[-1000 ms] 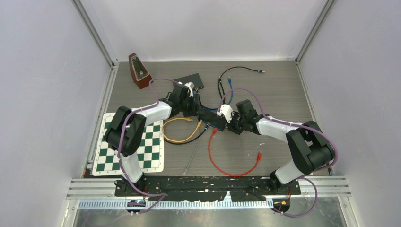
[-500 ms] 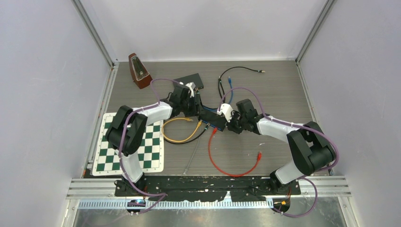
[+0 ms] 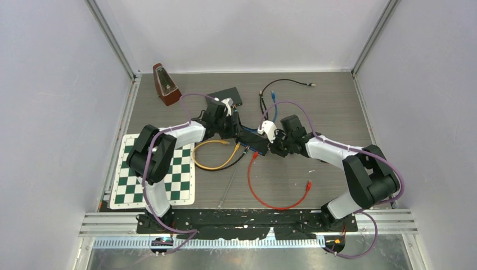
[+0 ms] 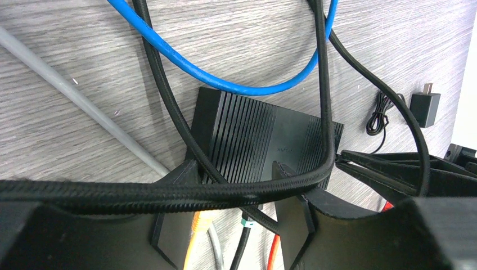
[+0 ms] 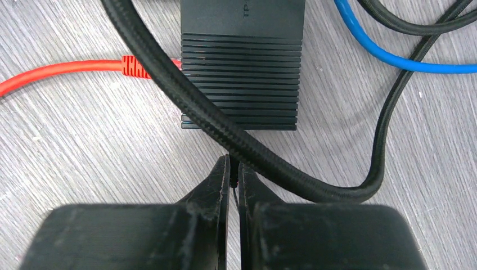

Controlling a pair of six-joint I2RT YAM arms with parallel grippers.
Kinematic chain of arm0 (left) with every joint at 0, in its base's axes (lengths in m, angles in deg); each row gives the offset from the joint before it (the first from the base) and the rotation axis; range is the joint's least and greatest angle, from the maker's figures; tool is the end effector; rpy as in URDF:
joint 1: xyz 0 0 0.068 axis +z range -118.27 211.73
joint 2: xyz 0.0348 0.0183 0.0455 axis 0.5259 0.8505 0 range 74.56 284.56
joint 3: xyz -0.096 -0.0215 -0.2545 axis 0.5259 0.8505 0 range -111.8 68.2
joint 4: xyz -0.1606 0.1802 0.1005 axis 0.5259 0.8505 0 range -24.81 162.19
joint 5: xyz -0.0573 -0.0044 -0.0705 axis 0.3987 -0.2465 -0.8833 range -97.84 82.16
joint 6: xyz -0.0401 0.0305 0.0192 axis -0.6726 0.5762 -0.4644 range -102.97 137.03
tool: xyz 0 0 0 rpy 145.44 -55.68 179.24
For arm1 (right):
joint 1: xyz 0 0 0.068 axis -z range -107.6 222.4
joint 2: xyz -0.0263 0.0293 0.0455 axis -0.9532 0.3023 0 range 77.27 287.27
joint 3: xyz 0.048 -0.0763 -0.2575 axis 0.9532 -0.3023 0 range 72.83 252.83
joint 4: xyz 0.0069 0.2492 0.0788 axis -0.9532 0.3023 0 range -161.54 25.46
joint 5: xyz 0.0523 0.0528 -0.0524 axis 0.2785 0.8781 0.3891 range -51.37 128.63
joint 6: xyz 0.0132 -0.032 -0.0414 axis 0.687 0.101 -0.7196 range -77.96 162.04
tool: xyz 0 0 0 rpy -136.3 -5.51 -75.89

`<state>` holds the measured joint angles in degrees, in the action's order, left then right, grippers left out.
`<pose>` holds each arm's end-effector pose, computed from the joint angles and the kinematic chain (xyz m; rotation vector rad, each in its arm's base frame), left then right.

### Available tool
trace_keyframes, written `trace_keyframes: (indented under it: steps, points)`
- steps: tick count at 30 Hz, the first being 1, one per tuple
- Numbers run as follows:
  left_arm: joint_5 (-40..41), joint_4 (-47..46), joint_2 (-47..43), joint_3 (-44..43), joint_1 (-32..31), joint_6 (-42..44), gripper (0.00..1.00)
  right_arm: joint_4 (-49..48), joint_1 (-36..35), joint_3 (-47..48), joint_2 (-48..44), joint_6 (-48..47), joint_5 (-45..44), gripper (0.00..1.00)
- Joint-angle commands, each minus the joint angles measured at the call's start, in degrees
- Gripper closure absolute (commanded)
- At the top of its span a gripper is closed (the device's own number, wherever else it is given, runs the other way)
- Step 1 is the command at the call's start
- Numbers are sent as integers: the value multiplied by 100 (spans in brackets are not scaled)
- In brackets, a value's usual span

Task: Insert the plug into the switch port
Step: Insert the connector into the switch port.

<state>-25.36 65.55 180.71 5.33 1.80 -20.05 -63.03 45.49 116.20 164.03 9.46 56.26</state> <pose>0.3337 -0.2045 0.1683 0.0087 2.4828 -0.9039 0.2546 0.1413 0.1674 -1.3261 2.0569 0.3369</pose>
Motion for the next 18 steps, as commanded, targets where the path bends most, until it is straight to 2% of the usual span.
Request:
trace_keyframes:
  steps: [1,11,18]
  points:
    - [-123,-351,-34,-53,-30,12,47,-71,-15,299,11,11,140,95]
    - [-165,-343,-101,-56,-30,-14,48,201,-29,422,195,39,189,95]
    - [-189,-278,-106,-66,-30,21,48,49,-63,455,196,97,-26,95]
